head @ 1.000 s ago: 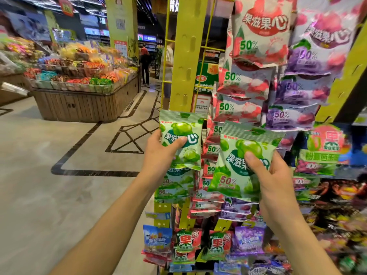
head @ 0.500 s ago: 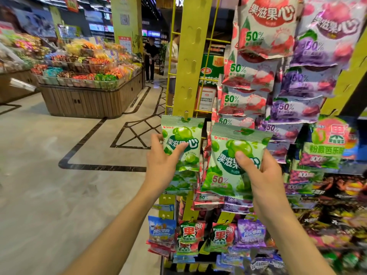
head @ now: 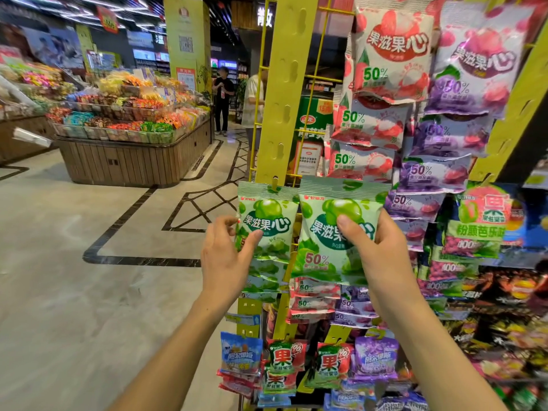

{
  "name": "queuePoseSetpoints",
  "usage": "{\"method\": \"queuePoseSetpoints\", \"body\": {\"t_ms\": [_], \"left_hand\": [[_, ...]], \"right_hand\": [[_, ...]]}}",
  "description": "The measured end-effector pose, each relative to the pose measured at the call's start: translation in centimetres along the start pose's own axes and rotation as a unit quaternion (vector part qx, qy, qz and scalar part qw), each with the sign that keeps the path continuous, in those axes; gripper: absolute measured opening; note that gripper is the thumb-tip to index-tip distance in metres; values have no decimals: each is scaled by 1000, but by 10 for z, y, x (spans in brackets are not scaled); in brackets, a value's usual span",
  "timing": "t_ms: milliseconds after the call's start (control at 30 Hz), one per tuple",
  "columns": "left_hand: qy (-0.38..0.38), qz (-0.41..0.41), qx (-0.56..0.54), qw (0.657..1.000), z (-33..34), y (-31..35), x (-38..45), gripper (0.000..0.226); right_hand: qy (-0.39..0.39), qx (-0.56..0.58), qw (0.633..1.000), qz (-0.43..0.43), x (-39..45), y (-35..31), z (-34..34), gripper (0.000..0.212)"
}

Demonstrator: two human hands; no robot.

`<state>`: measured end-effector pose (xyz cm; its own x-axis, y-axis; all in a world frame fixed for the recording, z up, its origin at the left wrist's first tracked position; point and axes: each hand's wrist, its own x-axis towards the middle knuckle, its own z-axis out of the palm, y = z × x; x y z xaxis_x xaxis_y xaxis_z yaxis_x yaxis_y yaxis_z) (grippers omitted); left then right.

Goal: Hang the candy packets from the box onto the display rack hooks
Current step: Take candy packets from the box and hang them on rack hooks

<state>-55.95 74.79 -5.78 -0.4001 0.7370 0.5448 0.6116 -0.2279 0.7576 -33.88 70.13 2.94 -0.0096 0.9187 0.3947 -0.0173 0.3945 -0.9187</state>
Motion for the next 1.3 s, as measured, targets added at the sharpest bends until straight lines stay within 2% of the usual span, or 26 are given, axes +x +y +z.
{"method": "queuePoseSetpoints", "body": {"t_ms": [100,200,333,467,533,667,767,933,1033,1167,1300], "left_hand": [[-27,-62,-61,996,1,-11,-2,62],[-104,-136,-187,967,1,-13,-1,72],[-114,-148,-237,953,1,-19,0,67],[-122,-133,-235,955,0,-21,2,36],[-126,-120,-228,958,-1,-21,2,31],[-129,-114,-223,960,-1,-24,3,50],[-135,-117,-219,959,0,-26,5,56],[-139,-119,-227,957,1,-29,8,69],[-143,-113,-226,957,1,-28,8,69],[-145,-110,-244,952,-1,-22,8,57],[-146,-116,-247,951,-1,-24,8,64]], "right_hand": [[-4,-1,1000,-5,10,-7,9,17],[-5,3,1000,-12,25,-14,21,18],[-16,1,1000,-6,47,-23,39,17],[-21,-15,1000,4,70,-26,61,22],[-22,-31,999,11,79,-27,71,24],[-7,-65,997,30,94,-24,86,33],[1,-69,997,44,99,-23,91,41],[0,-77,995,68,100,-19,89,24],[-10,-80,993,89,94,-16,88,21],[-15,-93,989,110,88,-7,84,25],[-17,-100,990,95,84,1,82,20]]}}
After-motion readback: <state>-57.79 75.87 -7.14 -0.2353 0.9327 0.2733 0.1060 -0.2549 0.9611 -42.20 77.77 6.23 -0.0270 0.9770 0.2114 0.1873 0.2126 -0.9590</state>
